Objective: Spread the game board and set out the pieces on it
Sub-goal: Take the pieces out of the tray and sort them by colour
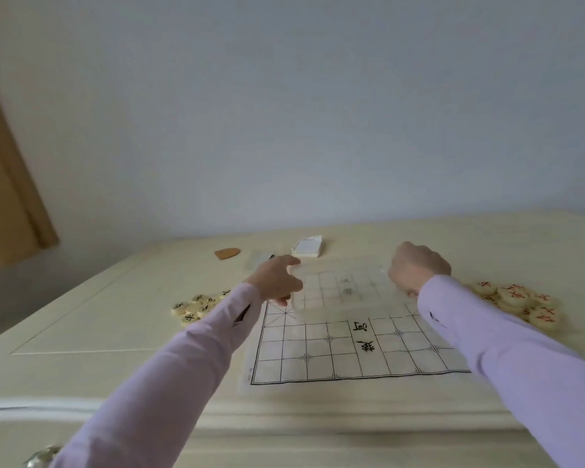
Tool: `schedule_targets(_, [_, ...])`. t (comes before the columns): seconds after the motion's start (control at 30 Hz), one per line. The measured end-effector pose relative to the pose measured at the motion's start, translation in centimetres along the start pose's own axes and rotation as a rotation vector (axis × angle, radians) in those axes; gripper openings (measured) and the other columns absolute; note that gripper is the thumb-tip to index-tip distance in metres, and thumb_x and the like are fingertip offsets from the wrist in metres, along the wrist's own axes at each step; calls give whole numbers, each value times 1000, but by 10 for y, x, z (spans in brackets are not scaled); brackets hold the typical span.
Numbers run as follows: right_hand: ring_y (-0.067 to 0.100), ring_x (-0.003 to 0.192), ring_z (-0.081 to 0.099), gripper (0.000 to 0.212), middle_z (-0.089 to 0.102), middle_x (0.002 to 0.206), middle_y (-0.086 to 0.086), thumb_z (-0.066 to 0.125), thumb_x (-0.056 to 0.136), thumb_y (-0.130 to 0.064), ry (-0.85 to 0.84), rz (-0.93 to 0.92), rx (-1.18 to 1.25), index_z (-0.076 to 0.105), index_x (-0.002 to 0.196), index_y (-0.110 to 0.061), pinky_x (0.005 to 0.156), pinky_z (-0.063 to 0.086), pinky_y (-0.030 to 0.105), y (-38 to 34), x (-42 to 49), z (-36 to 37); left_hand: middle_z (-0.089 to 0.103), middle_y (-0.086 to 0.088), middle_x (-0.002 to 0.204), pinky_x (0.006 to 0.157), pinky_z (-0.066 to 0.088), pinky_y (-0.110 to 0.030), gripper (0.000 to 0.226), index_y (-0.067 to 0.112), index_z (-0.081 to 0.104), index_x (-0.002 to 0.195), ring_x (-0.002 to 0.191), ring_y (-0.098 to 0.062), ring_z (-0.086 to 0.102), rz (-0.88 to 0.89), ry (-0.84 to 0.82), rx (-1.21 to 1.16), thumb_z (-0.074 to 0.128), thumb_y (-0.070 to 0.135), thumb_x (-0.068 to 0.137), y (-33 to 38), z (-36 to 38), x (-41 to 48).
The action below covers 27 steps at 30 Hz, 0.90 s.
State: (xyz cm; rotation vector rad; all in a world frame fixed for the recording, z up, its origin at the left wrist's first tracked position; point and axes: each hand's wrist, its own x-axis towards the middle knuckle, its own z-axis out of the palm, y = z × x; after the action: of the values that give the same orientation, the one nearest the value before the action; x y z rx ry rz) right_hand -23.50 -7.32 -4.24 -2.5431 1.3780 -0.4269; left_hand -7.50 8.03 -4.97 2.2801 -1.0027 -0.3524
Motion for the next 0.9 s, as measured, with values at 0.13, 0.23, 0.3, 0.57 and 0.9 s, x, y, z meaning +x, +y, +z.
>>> schedule_targets(0.13, [33, 78, 54, 16, 59, 87, 10, 50, 88, -15, 93, -32, 274, 63, 80, -13, 62, 39, 26, -26, 6, 0, 55, -6, 58, 34, 43, -18, 16, 4, 60, 104, 33, -7, 50, -48, 44, -124, 51, 11, 93, -12, -30, -10])
schedule_targets(0.23, [36, 80, 66, 31, 62, 80, 11, 50, 90, -23, 29, -38, 733, 67, 90, 2, 75, 56, 38, -52, 13, 10, 53, -8, 51, 30, 38, -15, 17, 3, 53, 78, 24, -9, 45, -181, 195, -321, 49, 6, 94, -28, -48, -12])
schedule_targets(0.3, [31, 79, 66, 40, 60, 86, 13, 53, 93, -28, -165, -30, 1044, 60, 108, 9, 78, 57, 39, -76, 14, 15, 53, -11, 54, 30, 39, -15, 21, 3, 51, 72, 23, -9, 45, -245, 293, -467, 48, 4, 93, -42, -63, -11])
schedule_targets(0.57, [38, 115, 58, 53, 47, 132, 29, 52, 96, -30, -704, -20, 1355, 40, 132, 7, 84, 50, 35, -168, 19, 40, 51, -6, 30, 29, 45, -20, 25, -1, 45, 71, 23, -12, 50, -397, 525, -837, 35, -3, 94, -99, -104, 20])
schedule_targets(0.9, [41, 120, 53, 49, 47, 132, 31, 51, 97, -24, -834, 20, 1311, 42, 130, 10, 89, 48, 37, -227, 52, 86, 50, -10, 31, 26, 42, -20, 11, 0, 46, 96, 21, -16, 48, -551, 559, -787, 36, 0, 94, -151, -121, 72])
